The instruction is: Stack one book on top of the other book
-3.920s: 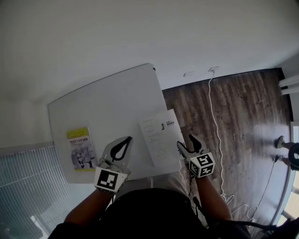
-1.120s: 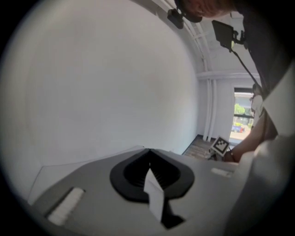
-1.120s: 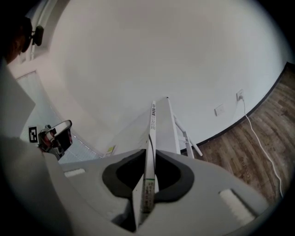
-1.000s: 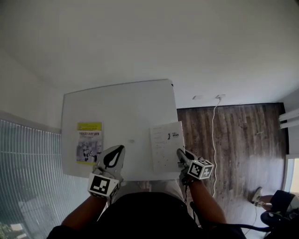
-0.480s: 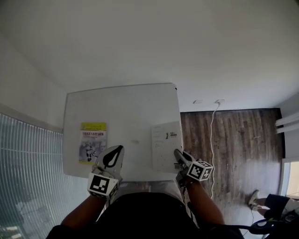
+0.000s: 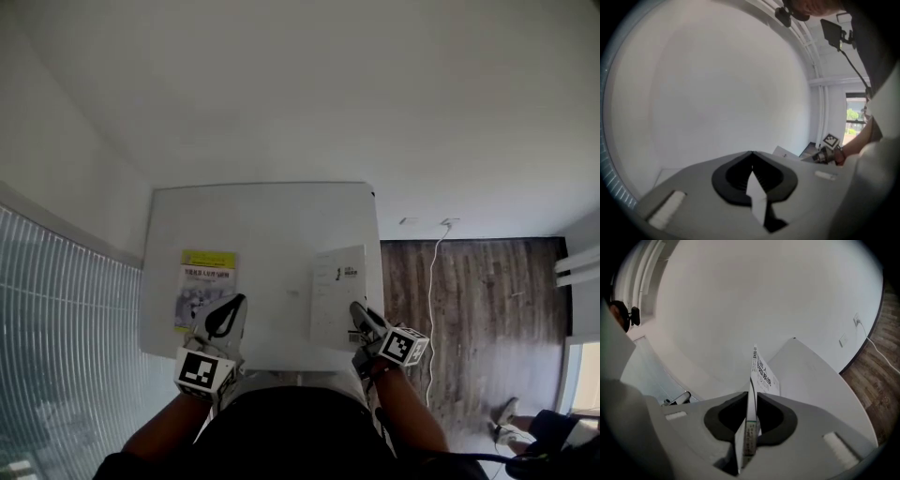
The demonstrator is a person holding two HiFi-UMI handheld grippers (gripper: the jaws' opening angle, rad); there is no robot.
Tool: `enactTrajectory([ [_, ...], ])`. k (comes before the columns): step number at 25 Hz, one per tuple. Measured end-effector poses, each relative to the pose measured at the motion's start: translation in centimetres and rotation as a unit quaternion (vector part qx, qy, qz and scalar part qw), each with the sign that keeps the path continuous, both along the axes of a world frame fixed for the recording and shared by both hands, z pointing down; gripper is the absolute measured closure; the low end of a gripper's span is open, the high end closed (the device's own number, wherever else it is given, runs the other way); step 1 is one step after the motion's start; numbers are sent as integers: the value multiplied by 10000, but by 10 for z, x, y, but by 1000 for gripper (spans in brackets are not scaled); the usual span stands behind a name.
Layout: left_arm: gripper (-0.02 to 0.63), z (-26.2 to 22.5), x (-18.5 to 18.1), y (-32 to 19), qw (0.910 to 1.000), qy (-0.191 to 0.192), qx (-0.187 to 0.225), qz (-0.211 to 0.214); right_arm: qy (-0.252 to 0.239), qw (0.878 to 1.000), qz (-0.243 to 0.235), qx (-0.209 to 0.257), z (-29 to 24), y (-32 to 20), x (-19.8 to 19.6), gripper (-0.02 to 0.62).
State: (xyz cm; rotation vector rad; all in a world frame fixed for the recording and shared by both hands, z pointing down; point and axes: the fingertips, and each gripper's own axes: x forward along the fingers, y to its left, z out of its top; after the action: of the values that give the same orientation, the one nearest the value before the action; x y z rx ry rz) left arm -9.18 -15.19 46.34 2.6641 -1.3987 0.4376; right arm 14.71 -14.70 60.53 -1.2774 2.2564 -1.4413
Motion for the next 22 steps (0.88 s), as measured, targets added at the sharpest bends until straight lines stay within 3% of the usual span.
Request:
enactTrajectory([
  [8,603,-6,-32,-1,9998,106,3,-163,-27,9999,-157,49,-9,-9,-31,543],
  [13,603,-10,-50,2,9996,178,61,-204,-294,9995,-134,60,-30,-12,-54,543],
  [22,603,-11,-88,13,9974,446,-65,-565,-364,9985,-385,163,-38,-18,-90,543],
])
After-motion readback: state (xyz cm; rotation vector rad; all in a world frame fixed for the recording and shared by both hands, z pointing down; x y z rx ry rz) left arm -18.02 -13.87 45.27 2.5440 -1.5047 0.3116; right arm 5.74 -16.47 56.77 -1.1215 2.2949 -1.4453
